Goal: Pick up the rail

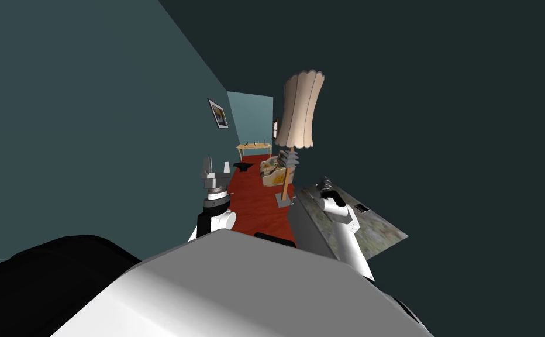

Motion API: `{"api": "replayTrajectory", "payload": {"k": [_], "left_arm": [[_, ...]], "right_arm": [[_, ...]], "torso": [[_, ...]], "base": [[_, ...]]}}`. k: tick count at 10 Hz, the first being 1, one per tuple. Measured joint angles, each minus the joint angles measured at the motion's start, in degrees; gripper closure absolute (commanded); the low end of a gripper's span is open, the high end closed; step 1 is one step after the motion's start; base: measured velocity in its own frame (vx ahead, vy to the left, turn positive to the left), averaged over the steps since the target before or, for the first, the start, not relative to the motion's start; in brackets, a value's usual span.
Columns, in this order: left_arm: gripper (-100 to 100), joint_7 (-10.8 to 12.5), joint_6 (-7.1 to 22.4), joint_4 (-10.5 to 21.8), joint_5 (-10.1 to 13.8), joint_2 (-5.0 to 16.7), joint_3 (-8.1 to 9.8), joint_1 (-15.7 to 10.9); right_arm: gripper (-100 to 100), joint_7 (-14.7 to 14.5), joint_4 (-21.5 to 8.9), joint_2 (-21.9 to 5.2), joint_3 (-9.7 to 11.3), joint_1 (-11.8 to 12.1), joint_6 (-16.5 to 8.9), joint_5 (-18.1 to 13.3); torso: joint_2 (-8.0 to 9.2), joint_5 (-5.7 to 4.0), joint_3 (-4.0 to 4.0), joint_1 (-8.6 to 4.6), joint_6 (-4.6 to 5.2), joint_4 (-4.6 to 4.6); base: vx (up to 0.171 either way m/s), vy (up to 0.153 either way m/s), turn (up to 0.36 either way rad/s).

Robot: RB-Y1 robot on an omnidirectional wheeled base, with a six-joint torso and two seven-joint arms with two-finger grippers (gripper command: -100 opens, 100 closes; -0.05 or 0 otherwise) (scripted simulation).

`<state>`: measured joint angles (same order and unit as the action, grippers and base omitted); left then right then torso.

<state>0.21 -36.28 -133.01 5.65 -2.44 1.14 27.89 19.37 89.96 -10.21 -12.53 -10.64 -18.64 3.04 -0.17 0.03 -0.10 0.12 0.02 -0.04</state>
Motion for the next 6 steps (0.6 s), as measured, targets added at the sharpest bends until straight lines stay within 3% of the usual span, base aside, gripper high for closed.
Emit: {"api": "replayTrajectory", "payload": {"k": [2, 6], "left_arm": [[0, 0.0, 0.0, 0.0, 0.0, 0.0, 0.00, 0.0], [0, 0.0, 0.0, 0.0, 0.0, 0.0, 0.00, 0.0]], "right_arm": [[-100, 0.6, -2.4, -0.2, -0.4, -1.0, -2.9, 0.2], [-100, 2.7, -7.7, -0.3, -2.1, -6.0, -10.1, -0.1]], "torso": [[0.09, -0.01, 0.04, -0.05, 0.04, 0.01], [0.04, 0.00, 0.02, 0.02, 0.02, 0.00]], "base": [[0.021, 0.014, 0.019], [0.027, 0.018, 0.024]]}}
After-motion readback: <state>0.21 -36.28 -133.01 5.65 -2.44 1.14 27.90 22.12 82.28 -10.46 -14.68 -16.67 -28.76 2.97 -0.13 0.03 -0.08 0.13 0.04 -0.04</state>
